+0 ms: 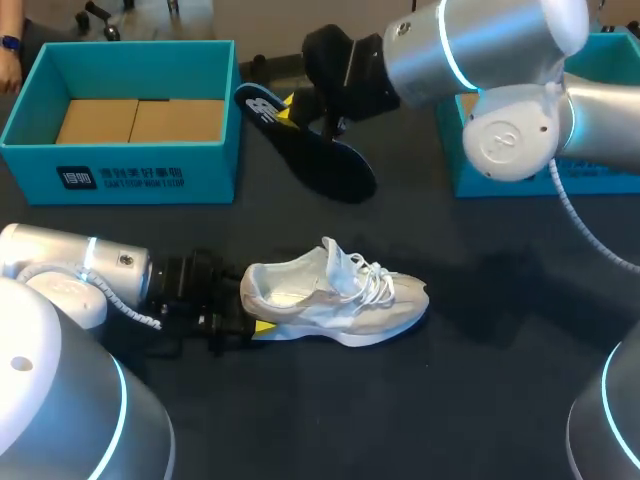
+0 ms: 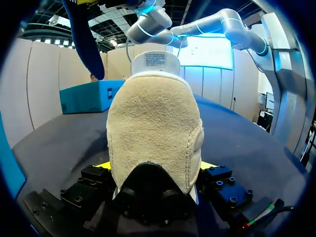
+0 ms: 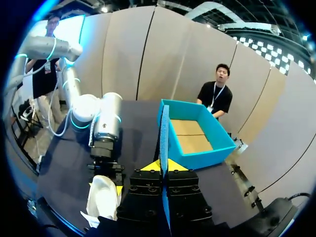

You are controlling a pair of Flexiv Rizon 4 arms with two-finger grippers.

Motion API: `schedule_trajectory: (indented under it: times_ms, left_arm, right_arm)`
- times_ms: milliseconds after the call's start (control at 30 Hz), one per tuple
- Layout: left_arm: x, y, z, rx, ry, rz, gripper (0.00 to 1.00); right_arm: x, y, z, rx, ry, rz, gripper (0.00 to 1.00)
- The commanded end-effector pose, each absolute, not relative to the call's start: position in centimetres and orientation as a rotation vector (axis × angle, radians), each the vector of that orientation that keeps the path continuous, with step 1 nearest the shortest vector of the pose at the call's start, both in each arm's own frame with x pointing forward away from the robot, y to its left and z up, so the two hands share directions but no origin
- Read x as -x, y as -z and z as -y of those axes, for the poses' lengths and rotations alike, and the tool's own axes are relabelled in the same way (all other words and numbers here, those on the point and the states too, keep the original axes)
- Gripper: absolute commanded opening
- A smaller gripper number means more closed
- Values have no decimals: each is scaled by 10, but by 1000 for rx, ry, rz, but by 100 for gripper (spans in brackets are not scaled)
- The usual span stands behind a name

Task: Take the shoe out of the shoebox, open the shoe tongue, remove and reinsert the insole, then place the shoe into the shoebox

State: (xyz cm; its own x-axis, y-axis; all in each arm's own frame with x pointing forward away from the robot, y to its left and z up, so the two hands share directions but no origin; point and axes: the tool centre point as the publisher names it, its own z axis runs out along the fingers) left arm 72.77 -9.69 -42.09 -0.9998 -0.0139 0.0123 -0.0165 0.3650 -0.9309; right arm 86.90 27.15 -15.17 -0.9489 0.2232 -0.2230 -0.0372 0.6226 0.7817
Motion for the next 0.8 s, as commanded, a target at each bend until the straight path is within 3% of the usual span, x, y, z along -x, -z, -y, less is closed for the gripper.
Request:
schedule_trajectory:
  times_ms: [33,433,800]
  left_arm:
    - [-729,425,98,-27,-1764,2595,0]
    - [-729,425,98,-27,-1764,2595,0]
    - [-729,425,98,-27,-1764,2595,0]
  right_arm:
    - [-868,150,-272,-156,-1225,-2553,0]
    - [-868,148,-268,-166,-1253,-2550,0]
    - [-870,98,-229,-180,-1506,-2517,0]
